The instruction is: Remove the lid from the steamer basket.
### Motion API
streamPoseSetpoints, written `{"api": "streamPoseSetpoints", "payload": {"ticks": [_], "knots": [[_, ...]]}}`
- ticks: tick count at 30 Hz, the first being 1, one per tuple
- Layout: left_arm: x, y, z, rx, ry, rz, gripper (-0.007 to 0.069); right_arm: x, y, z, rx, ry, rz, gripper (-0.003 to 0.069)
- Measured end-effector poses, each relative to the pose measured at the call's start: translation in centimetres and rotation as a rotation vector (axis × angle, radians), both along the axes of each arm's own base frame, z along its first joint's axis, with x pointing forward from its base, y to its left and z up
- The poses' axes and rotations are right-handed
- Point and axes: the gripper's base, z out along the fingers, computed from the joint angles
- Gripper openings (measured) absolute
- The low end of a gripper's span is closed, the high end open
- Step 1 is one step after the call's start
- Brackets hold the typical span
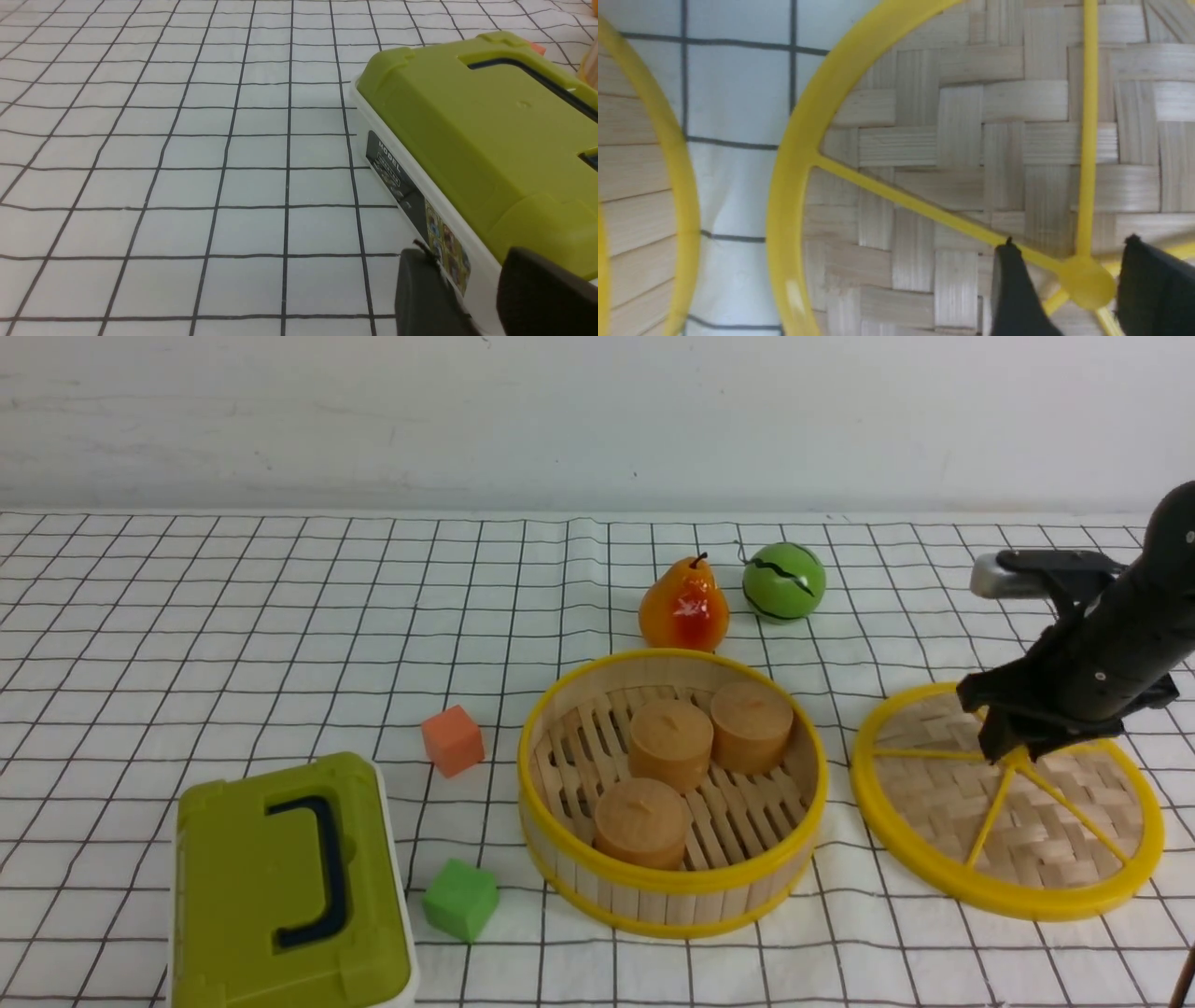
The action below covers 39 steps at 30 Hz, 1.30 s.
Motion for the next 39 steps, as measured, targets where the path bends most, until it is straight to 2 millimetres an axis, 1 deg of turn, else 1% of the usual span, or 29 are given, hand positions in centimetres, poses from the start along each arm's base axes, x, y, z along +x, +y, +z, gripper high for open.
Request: {"api": "streamPoseSetpoints", "payload": {"ticks": [1,3,4,5,6,7,9,10,11,12,14,16,17,18,20,23,30,34,39], "knots": [[0.0,0.0,0.0,0.000,0.000,0.000,0.0239,-0.4,0.1,1.3,0.005,-0.026,0.000,0.0339],[0.0,0.0,0.0,0.000,0.000,0.000,0.0239,-2.1,0.2,5.8,0.012,-0.131,0.000,0.0344],[0.0,0.0,0.0,0.000,0.000,0.000,0.0239,-2.8,0.2,7.6,0.013,-0.177,0.000,0.0337],[0.0,0.0,0.0,0.000,0.000,0.000,0.0239,-4.2,0.2,10.1,0.012,-0.246,0.000,0.0324],[0.0,0.0,0.0,0.000,0.000,0.000,0.0239,-4.2,0.2,10.1,0.012,-0.246,0.000,0.0324],[0.0,0.0,0.0,0.000,0.000,0.000,0.0239,-6.7,0.3,13.6,0.010,-0.355,-0.002,0.0278],[0.0,0.0,0.0,0.000,0.000,0.000,0.0239,-9.8,0.3,16.7,0.003,-0.470,0.000,0.0221],[0.0,0.0,0.0,0.000,0.000,0.000,0.0239,-9.8,0.3,16.6,0.002,-0.468,0.000,0.0214],[0.0,0.0,0.0,0.000,0.000,0.000,0.0239,-12.9,0.3,18.3,-0.006,-0.547,0.006,0.0163],[0.0,0.0,0.0,0.000,0.000,0.000,0.0239,-14.5,0.4,18.9,-0.012,-0.586,0.010,0.0118],[0.0,0.0,0.0,0.000,0.000,0.000,0.0239,-17.5,0.4,19.6,-0.017,-0.648,0.008,0.0049],[0.0,0.0,0.0,0.000,0.000,0.000,0.0239,-20.6,0.5,19.6,-0.013,-0.703,0.006,-0.0008],[0.0,0.0,0.0,0.000,0.000,0.000,0.0239,-20.9,0.5,19.6,-0.014,-0.708,0.005,-0.0011],[0.0,0.0,0.0,0.000,0.000,0.000,0.0239,-22.9,0.5,19.4,-0.004,-0.751,-0.001,-0.0021],[0.0,0.0,0.0,0.000,0.000,0.000,0.0239,-25.6,0.6,18.9,0.011,-0.818,-0.011,-0.0022],[0.0,0.0,0.0,0.000,0.000,0.000,0.0239,-28.4,0.7,18.0,0.016,-0.881,-0.017,-0.0022],[0.0,0.0,0.0,0.000,0.000,0.000,0.0239,-31.6,0.8,16.4,0.022,-0.931,-0.016,-0.0022],[0.0,0.0,0.0,0.000,0.000,0.000,0.0239,-32.6,0.8,16.0,0.016,-0.933,-0.008,-0.0021],[0.0,0.0,0.0,0.000,0.000,0.000,0.0239,-32.8,0.7,15.9,-0.004,-0.932,-0.005,-0.0019]]}}
